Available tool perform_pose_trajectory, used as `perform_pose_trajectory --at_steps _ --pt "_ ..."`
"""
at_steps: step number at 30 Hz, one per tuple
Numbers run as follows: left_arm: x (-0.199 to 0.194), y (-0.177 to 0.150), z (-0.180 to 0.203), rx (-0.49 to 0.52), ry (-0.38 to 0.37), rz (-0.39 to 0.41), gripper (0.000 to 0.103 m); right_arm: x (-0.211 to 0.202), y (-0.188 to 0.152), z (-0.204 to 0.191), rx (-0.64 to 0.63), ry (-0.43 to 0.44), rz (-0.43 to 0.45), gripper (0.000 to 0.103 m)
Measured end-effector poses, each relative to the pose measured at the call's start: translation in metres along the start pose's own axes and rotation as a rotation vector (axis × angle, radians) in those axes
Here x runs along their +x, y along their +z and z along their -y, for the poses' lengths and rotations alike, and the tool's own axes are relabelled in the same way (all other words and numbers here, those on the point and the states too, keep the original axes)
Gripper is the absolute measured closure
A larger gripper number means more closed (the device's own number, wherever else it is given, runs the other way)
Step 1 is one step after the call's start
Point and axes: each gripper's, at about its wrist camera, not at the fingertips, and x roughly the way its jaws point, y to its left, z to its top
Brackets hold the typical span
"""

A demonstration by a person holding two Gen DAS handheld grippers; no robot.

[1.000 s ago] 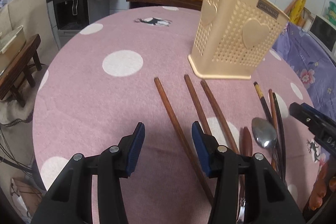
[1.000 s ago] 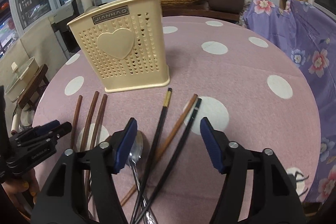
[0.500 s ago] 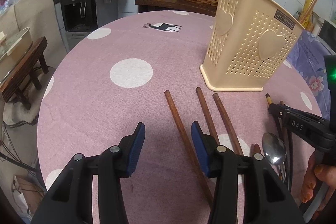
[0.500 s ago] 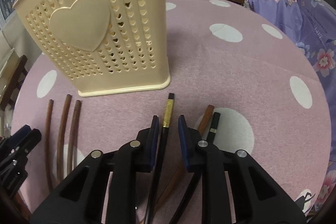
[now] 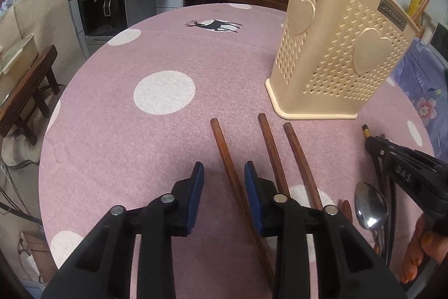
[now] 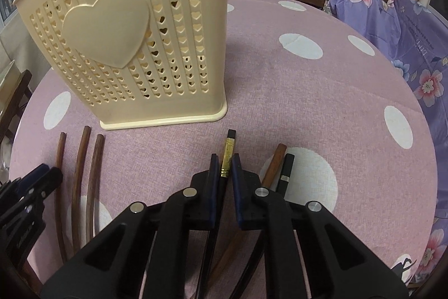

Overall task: Organize utensils
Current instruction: 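Grasp a wooden chopstick with the left tool while the right tool grasps a black chopstick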

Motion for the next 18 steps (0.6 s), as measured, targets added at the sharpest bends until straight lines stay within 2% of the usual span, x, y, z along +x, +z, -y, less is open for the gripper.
perform_pose_trajectory --at_steps 5,10,18 --pt "0.009 0.011 0.005 -0.016 0.011 -0.009 0.079 0.002 0.004 0.004 0.028 0.012 -0.010 0.093" --pt "0.011 0.011 0.012 -0.007 0.029 -0.001 0.093 0.004 0.005 0.007 0.052 0.020 -0.003 0.093" --pt "0.010 0.011 0.011 -0.015 0.019 0.001 0.093 0.005 0.004 0.004 0.045 0.010 0.017 0.094"
